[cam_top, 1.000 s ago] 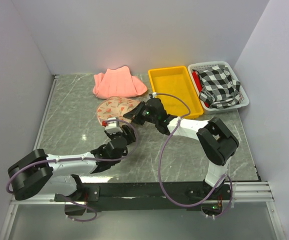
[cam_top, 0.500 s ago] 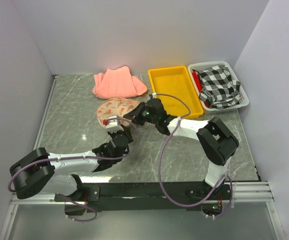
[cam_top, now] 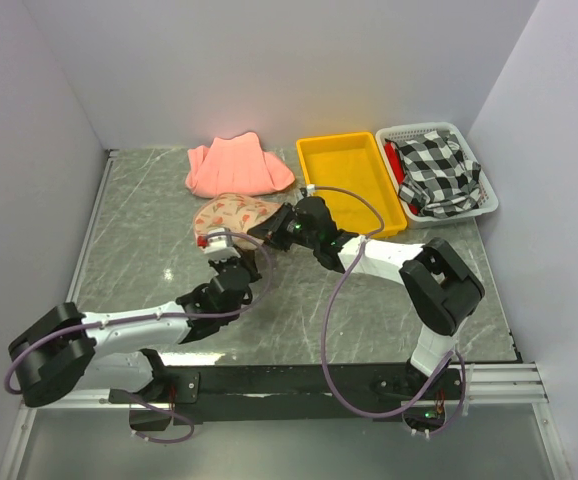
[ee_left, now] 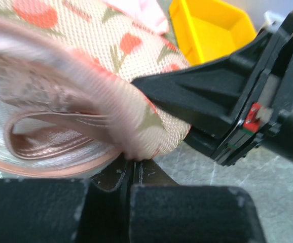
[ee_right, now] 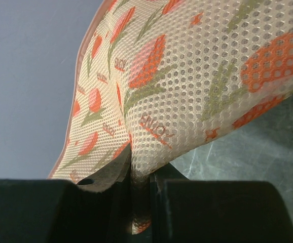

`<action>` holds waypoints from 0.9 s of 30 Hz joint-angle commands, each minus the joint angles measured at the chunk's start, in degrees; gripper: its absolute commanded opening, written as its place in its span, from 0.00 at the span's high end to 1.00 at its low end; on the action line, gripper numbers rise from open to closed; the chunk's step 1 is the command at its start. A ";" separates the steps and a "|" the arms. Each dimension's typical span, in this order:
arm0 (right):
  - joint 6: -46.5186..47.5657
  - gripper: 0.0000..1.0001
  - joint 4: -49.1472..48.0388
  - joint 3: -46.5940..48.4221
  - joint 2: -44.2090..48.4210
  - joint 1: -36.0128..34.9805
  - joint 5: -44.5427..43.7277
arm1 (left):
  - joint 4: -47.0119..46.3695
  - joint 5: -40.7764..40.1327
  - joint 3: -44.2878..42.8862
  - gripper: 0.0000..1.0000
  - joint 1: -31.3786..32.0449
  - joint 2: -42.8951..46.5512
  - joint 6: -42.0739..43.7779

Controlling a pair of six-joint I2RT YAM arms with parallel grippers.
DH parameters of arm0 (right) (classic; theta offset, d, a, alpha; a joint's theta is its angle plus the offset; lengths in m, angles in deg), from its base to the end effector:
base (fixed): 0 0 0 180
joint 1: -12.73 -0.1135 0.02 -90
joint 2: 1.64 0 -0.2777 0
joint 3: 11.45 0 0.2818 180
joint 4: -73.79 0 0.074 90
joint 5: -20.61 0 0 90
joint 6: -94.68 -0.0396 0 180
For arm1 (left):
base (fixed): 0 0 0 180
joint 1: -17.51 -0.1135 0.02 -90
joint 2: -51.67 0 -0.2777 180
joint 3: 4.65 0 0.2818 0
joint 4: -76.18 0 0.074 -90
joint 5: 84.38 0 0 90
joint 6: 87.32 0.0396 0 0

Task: Place the bra in the laundry bag and zip it closed
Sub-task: Zip the zipper on the laundry bag.

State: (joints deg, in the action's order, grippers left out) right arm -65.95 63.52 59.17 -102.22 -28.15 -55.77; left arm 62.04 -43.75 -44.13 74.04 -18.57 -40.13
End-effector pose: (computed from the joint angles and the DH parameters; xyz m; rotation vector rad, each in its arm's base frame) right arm 0.3122 0.2826 0.2078 0.3895 2.1936 1.4416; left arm 0.1706 -0.2036 0.2022 -0.3716 1.7413 -0.4557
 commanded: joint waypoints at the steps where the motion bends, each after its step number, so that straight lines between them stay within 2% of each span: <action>1: 0.76 1.00 -2.22 0.39 3.28 -0.07 0.43 | 2.61 -2.31 1.34 0.99 -1.25 5.02 -0.87; 14: 2.34 1.00 1.99 1.17 3.28 0.10 0.70 | 8.94 -3.11 5.38 0.99 -1.95 11.78 -3.42; 27: 10.95 1.00 11.04 1.97 2.14 0.19 2.71 | 13.25 -0.91 7.40 0.99 -2.92 16.62 -2.72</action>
State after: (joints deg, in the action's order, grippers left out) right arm -61.08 69.79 59.37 -101.85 -28.59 -54.56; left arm 73.47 -41.65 -38.01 72.73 -3.47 -43.27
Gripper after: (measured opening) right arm 0.178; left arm 0.029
